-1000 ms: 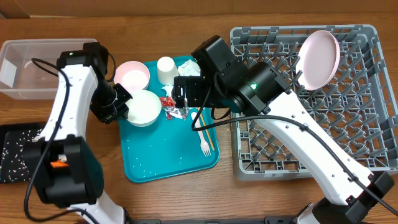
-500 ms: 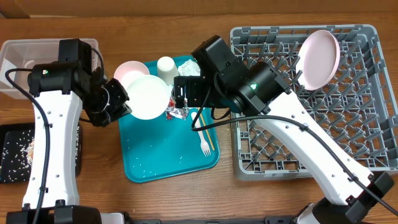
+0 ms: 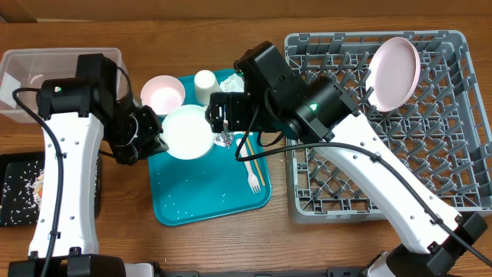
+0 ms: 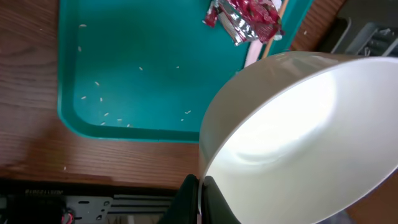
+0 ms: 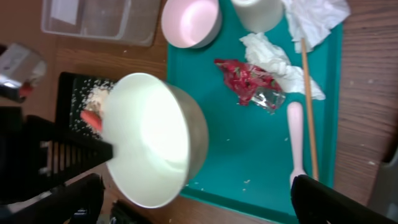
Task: Sort waste into correct bins and load items into the dishwasher rack
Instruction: 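Grasp the cream bowl rim with the left gripper and lift, then pass the cream bowl toward the right gripper and grasp its rim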
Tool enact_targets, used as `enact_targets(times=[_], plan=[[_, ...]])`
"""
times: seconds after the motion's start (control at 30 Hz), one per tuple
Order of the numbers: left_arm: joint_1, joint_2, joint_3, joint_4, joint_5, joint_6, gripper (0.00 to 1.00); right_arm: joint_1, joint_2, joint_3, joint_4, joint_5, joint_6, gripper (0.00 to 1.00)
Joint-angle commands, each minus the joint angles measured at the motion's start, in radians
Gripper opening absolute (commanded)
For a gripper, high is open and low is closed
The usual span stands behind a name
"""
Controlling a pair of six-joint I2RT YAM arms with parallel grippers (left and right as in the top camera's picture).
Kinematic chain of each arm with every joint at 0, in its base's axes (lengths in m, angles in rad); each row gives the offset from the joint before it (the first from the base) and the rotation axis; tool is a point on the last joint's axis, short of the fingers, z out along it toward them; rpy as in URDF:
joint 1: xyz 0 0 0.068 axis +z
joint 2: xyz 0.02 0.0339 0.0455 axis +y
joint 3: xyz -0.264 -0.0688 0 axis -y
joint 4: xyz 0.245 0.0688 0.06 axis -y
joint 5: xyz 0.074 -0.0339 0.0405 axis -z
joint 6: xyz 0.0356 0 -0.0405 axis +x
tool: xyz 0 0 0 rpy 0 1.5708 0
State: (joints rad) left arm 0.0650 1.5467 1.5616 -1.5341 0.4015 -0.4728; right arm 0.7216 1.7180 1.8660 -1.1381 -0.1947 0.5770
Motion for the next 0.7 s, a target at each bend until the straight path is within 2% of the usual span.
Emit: enact_targets(times=[0.0,0.1,0.3,0.57,0.67], plan=[[-0.025,-0.012,0.016,-0.001,0.037,0.034,0.04,0.001,0.001,0.002,0.015,-0.050,0.007,1.00],[-0.039,-0.012,0.016,0.011,0.036,0.034,0.04,0.001,0.001,0.001,0.009,-0.046,0.007,1.00],[-0.049,-0.012,0.016,0.044,0.037,0.032,0.04,0.001,0.015,0.000,-0.052,0.097,0.007,1.00],[-0.050,-0.012,0.016,0.042,0.049,0.033,0.04,0.001,0.036,0.000,-0.023,0.097,0.008,1.00],[-0.061,-0.012,0.016,0.044,0.071,0.048,0.04,0.001,0.076,0.000,-0.039,0.097,0.009,0.91]])
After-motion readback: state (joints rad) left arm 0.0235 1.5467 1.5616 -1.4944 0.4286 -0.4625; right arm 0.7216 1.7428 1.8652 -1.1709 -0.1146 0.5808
